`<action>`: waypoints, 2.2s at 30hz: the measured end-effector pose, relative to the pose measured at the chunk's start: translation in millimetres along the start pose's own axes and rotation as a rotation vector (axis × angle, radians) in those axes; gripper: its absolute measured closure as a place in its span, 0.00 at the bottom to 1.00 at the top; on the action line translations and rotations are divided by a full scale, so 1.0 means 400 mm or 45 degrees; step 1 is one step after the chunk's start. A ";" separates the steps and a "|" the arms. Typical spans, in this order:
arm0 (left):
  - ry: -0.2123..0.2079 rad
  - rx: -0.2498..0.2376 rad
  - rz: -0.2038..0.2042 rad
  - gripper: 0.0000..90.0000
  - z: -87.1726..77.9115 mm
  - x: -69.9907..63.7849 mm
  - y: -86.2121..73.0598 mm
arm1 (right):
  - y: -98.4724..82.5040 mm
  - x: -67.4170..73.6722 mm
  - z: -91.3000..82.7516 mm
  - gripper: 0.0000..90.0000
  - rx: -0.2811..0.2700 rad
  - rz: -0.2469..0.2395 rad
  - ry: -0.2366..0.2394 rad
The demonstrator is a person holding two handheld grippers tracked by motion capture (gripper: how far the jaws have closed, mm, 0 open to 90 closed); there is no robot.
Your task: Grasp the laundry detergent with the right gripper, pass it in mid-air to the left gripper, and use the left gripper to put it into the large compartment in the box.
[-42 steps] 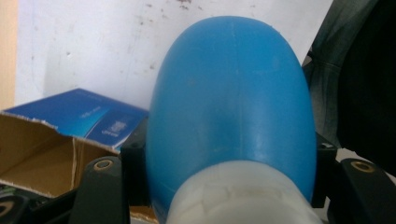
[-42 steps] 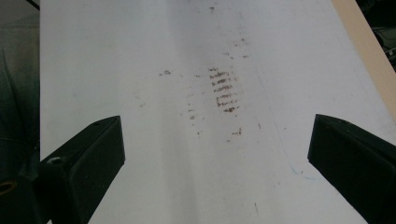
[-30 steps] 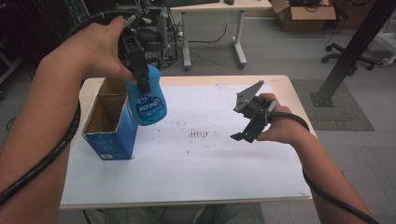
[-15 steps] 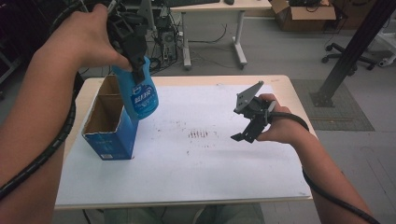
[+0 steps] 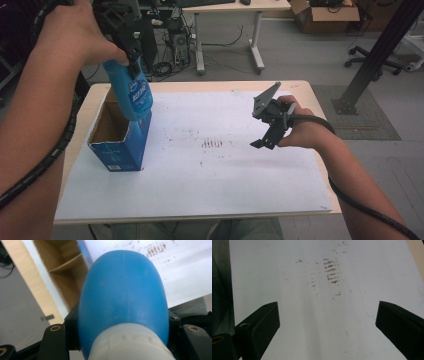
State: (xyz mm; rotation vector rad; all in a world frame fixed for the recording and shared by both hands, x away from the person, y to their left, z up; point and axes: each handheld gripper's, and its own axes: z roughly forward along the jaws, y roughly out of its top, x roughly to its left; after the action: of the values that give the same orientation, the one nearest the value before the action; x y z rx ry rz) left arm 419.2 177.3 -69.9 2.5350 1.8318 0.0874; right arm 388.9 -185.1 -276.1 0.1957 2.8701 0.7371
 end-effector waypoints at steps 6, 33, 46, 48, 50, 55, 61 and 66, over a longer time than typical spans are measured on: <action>0.022 -0.005 -0.095 0.43 -0.001 0.044 -0.010 | 0.006 -0.004 0.000 0.06 0.040 -0.005 0.033; 0.038 0.007 -0.358 0.43 0.046 0.172 -0.036 | 0.047 -0.016 -0.035 0.04 0.279 -0.055 0.034; 0.032 0.000 -0.403 0.43 0.095 0.201 -0.035 | 0.043 -0.018 -0.018 0.05 0.285 -0.046 0.051; 0.033 -0.006 -0.404 0.43 0.104 0.201 -0.035 | 0.042 -0.018 -0.015 0.05 0.285 -0.042 0.053; 0.027 -0.002 -0.405 0.42 0.117 0.201 -0.033 | 0.041 -0.017 -0.012 0.05 0.280 -0.044 0.056; 0.029 0.008 -0.400 0.43 0.140 0.197 -0.031 | 0.041 -0.012 -0.005 0.05 0.282 -0.046 0.065; 0.021 0.019 -0.390 0.43 0.173 0.193 -0.031 | 0.042 -0.010 -0.004 0.05 0.281 -0.051 0.065; 0.007 0.027 -0.383 0.42 0.209 0.192 -0.030 | 0.046 -0.010 -0.006 0.05 0.291 -0.055 0.068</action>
State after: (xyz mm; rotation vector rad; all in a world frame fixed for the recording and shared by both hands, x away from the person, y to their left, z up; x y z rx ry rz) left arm 436.2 255.8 -150.8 2.2402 2.2000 0.0709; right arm 393.9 -170.7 -264.5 0.1444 2.9950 0.4110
